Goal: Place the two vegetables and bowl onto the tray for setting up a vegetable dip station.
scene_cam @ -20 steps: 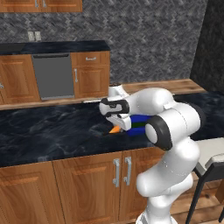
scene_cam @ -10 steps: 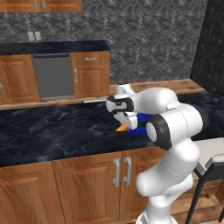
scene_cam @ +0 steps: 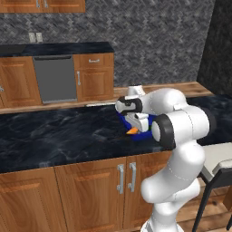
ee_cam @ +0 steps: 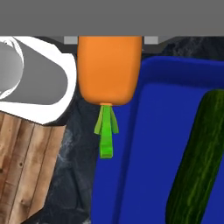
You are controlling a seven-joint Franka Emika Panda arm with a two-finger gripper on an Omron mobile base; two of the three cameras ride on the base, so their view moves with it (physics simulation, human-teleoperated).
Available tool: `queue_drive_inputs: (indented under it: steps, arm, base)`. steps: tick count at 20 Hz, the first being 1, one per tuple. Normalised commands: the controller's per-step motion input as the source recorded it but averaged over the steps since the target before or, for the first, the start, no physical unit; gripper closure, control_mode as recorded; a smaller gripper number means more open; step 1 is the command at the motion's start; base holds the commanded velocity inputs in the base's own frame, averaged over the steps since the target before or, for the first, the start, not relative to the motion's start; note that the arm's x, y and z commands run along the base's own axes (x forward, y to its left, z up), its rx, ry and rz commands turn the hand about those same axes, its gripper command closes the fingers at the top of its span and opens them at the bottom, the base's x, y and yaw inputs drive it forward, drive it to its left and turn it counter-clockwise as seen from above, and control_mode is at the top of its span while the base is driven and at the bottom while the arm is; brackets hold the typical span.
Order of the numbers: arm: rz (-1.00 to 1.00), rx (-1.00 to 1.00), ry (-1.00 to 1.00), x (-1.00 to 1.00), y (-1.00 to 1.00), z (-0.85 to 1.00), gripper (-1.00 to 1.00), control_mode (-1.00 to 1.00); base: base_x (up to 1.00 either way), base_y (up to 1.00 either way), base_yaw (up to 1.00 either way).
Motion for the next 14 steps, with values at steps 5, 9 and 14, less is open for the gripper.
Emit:
queue_drive_inputs:
  steps: [5,9,14]
  arm:
    - [-0.03,0.0,0.01,0.16,-0.32,0.0,1.0,-1.0]
    - [-0.03,0.0,0.0,0.19,-0.26,0.0,1.0,-1.0]
    - [-0.03,0.0,0.0,0.21,-0.19,-0.03,1.0,-1.0]
  base:
    - [0.0,0.0,0.0]
    - [0.0,0.0,0.0]
    - [0.0,0.0,0.0]
